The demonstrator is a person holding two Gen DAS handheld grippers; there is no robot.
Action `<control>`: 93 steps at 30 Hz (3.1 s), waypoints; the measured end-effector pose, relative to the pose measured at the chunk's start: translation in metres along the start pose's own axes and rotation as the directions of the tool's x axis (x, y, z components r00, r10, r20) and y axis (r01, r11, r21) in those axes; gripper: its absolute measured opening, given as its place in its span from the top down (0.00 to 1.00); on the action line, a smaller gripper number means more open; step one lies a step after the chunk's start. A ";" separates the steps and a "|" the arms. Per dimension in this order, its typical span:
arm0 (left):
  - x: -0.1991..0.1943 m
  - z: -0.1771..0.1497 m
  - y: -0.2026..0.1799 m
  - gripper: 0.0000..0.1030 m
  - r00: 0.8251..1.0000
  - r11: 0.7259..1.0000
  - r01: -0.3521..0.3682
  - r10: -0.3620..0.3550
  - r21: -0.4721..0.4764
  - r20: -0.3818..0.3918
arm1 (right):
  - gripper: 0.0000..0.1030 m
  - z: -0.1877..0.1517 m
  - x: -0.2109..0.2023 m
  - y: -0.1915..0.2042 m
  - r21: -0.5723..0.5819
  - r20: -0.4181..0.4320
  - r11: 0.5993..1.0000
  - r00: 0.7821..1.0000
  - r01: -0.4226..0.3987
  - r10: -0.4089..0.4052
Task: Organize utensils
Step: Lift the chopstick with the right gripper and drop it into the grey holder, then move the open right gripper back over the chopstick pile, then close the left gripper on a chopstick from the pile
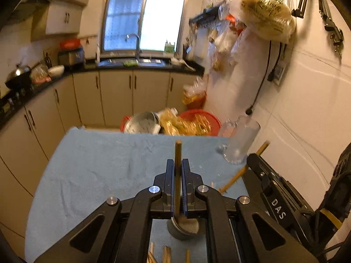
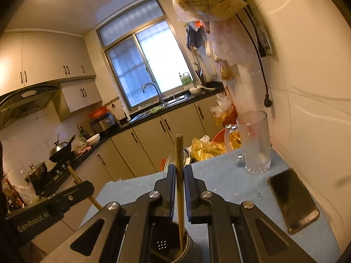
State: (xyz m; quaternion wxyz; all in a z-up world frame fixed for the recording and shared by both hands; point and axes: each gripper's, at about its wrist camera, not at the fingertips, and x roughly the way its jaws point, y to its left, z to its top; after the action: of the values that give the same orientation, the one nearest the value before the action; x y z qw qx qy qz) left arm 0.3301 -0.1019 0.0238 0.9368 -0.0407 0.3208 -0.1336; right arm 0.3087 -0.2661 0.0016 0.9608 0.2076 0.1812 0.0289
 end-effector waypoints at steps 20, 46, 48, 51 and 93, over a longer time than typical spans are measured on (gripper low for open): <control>-0.184 -0.094 0.072 0.36 0.975 0.978 -0.202 0.206 -0.046 0.081 | 0.41 -0.056 -0.185 0.015 -0.038 -0.081 0.995 0.992 -0.096 0.093; -0.175 -0.179 0.074 0.35 0.977 0.982 -0.157 0.140 -0.101 -0.162 | 0.55 -0.130 -0.215 0.026 -0.107 -0.308 0.982 0.945 -0.153 0.113; -0.165 -0.178 0.074 0.35 0.975 0.983 -0.155 0.136 -0.099 -0.175 | 0.59 -0.132 -0.205 0.028 -0.110 -0.332 0.979 0.935 -0.169 0.124; -0.152 -0.175 0.076 0.35 0.972 0.983 -0.157 0.137 -0.095 -0.192 | 0.62 -0.135 -0.188 0.031 -0.107 -0.361 0.975 0.921 -0.197 0.146; 0.063 -0.151 0.102 0.89 0.870 0.968 -0.098 -0.030 -0.233 -0.493 | 0.67 -0.145 -0.014 0.020 -0.107 -0.595 0.962 0.791 -0.253 0.142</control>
State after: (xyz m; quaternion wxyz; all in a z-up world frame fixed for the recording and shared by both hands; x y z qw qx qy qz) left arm 0.3087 -0.0194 -0.1490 0.8136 -0.1174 0.5636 -0.0814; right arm 0.2435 -0.1934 -0.1080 0.8655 0.1185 0.4401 0.2079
